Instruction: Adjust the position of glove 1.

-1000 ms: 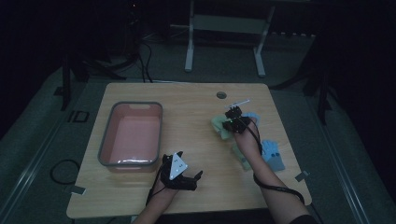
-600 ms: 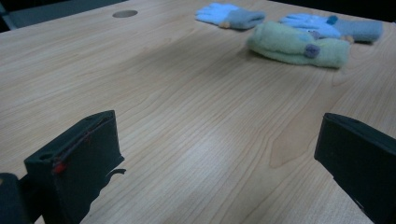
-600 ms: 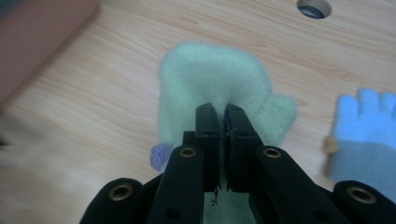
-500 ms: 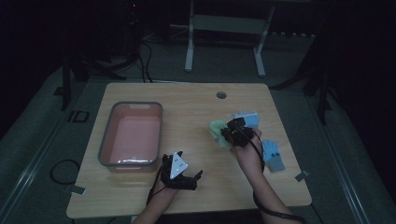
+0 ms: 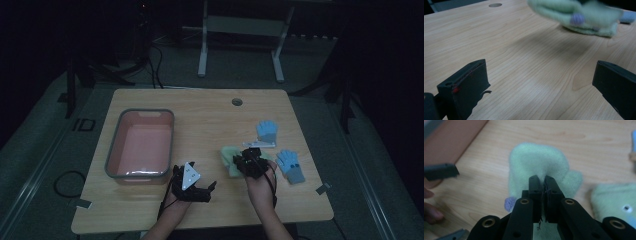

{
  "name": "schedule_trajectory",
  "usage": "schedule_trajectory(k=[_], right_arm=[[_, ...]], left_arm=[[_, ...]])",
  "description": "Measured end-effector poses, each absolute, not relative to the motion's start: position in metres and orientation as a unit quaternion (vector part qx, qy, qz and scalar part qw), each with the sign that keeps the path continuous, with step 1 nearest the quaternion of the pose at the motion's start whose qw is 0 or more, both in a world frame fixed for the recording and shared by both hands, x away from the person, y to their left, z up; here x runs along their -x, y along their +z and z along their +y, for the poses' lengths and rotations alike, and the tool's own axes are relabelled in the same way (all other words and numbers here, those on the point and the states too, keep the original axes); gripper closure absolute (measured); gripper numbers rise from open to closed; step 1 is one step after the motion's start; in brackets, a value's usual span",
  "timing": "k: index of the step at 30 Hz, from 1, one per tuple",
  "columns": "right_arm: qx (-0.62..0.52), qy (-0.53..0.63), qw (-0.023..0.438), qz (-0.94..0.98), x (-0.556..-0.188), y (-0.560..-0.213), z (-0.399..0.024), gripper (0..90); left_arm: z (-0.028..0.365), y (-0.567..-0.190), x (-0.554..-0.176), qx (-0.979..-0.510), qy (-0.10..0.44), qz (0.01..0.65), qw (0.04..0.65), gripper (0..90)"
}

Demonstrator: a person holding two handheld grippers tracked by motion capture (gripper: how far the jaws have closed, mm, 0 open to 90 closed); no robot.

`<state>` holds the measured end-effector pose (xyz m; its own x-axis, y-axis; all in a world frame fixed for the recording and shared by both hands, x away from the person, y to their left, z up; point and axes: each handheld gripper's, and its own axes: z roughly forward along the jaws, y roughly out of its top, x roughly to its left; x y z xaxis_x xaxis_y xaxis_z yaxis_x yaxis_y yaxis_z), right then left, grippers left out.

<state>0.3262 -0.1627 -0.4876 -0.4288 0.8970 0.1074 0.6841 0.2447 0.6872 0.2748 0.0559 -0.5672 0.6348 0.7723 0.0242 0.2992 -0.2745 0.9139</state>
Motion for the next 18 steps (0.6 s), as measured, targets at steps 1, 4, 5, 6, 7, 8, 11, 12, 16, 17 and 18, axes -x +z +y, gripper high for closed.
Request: schedule_trajectory(k=[1,4,5,6,7,8,11,12,16,17,18], right_arm=[[-0.512,0.338,0.160,0.774,-0.324,-0.490,-0.161,85.7],[-0.515,0.327,0.172,0.773,-0.319,-0.499,-0.159,85.7],[-0.515,0.327,0.172,0.773,-0.319,-0.499,-0.159,85.7],[-0.518,0.322,0.175,0.773,-0.317,-0.501,-0.159,85.7],[-0.535,0.328,0.190,0.755,-0.312,-0.506,-0.163,85.8],[-0.540,0.337,0.203,0.744,-0.309,-0.508,-0.164,85.9],[-0.547,0.353,0.223,0.726,-0.304,-0.513,-0.166,85.9],[-0.550,0.349,0.221,0.726,-0.305,-0.516,-0.166,85.8],[-0.567,0.336,0.202,0.724,-0.309,-0.532,-0.170,85.8],[-0.571,0.329,0.196,0.727,-0.310,-0.536,-0.171,85.7],[-0.575,0.326,0.188,0.726,-0.312,-0.540,-0.171,85.7]], left_arm=[[0.055,-0.567,-0.275,-0.761,0.246,0.352,0.486,0.6],[0.050,-0.567,-0.275,-0.768,0.258,0.342,0.476,0.5],[0.050,-0.567,-0.275,-0.768,0.258,0.342,0.476,0.6],[0.049,-0.567,-0.274,-0.768,0.263,0.347,0.470,0.6],[0.049,-0.567,-0.274,-0.766,0.259,0.351,0.473,0.6],[0.048,-0.567,-0.273,-0.766,0.259,0.352,0.472,0.5],[0.046,-0.567,-0.274,-0.768,0.258,0.351,0.468,0.5],[0.045,-0.567,-0.275,-0.769,0.258,0.352,0.468,0.6],[0.042,-0.567,-0.277,-0.770,0.259,0.349,0.467,0.5],[0.042,-0.567,-0.277,-0.771,0.256,0.349,0.467,0.5],[0.042,-0.567,-0.278,-0.772,0.254,0.349,0.467,0.5]])
